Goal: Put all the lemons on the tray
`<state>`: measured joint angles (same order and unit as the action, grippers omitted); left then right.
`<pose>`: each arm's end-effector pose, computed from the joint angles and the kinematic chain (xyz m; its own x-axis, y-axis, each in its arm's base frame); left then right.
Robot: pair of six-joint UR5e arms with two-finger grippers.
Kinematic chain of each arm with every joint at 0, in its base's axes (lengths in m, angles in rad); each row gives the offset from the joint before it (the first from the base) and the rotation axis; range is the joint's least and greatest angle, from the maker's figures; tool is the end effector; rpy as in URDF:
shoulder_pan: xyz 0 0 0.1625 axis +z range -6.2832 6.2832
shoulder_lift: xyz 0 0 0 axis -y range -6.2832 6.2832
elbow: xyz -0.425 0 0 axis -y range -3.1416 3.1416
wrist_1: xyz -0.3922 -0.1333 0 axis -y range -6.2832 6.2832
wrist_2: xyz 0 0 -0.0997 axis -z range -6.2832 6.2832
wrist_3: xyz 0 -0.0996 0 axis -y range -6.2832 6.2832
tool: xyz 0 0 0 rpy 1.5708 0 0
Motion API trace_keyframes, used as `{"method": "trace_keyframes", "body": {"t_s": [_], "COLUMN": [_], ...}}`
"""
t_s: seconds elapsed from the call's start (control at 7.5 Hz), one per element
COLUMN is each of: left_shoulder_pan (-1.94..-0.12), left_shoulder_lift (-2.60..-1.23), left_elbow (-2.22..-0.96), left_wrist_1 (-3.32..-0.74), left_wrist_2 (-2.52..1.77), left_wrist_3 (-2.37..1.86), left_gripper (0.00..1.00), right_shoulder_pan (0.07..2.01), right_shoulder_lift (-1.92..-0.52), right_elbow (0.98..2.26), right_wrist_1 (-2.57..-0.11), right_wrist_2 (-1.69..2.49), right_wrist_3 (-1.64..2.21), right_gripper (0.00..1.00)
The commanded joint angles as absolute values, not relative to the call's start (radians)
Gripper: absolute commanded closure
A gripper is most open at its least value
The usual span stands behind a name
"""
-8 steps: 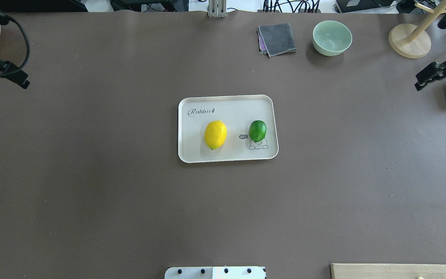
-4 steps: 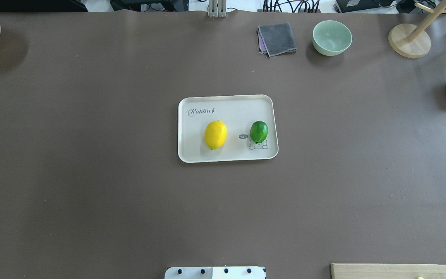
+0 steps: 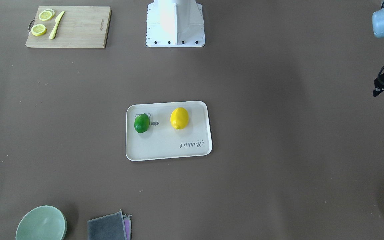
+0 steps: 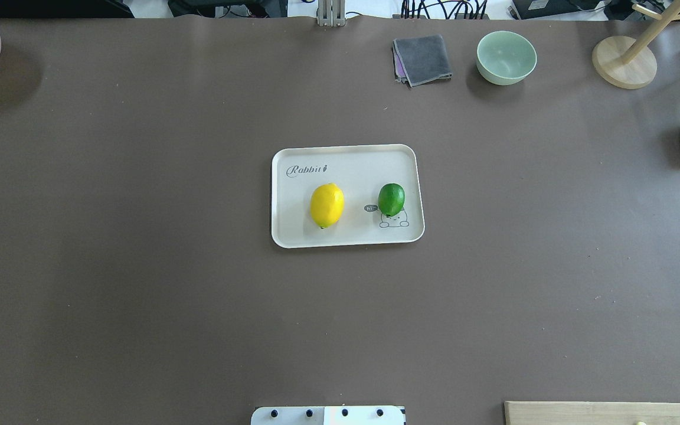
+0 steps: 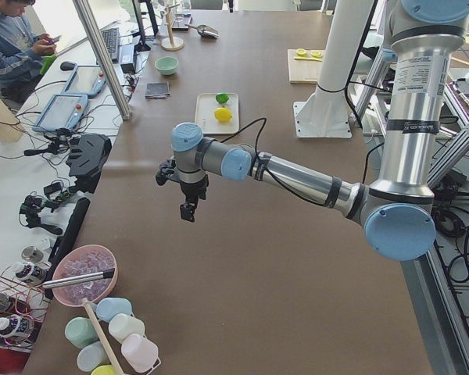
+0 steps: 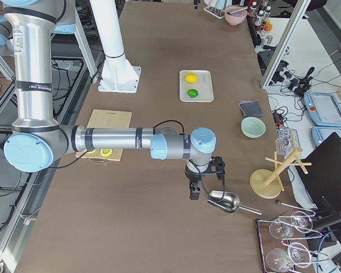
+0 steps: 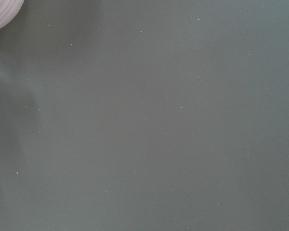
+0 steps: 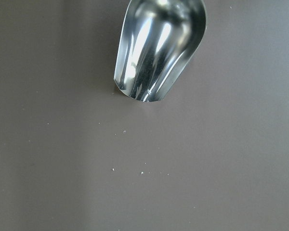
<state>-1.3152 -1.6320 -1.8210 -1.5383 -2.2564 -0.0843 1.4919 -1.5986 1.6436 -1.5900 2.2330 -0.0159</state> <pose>0.0626 -0.5174 0.5132 0.7228 0.2847 -0.6297 -0.1828 0.9575 0.2231 0.0339 -0.4859 0.6456 0.7836 -0.0938 0.6142 0.0913 0.9952 0.0356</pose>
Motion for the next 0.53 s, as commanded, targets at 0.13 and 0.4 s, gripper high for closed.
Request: {"method": "trace_keyframes", "body": {"t_s": [0.13,0.4], "left_shoulder_pan": [-1.318,-1.328], "left_shoulder_lift": [-1.629,-1.628], "left_elbow": [-1.832,-1.836], "left_wrist_1": [-1.539,-1.539], "left_wrist_2": [-2.257,-2.256], "left_wrist_3": [-0.084,-0.084], "left_gripper": [0.03,0.03], "right_shoulder_pan": [1.494,1.494], "right_shoulder_lift": [-1.623,-1.629], "right_elbow": [1.664,1.664], "right_wrist_1": [-1.591,-1.591], "right_wrist_2": [2.31,2.319], "right_wrist_3": [-0.123,-0.153], "right_gripper": [0.0,0.0]}}
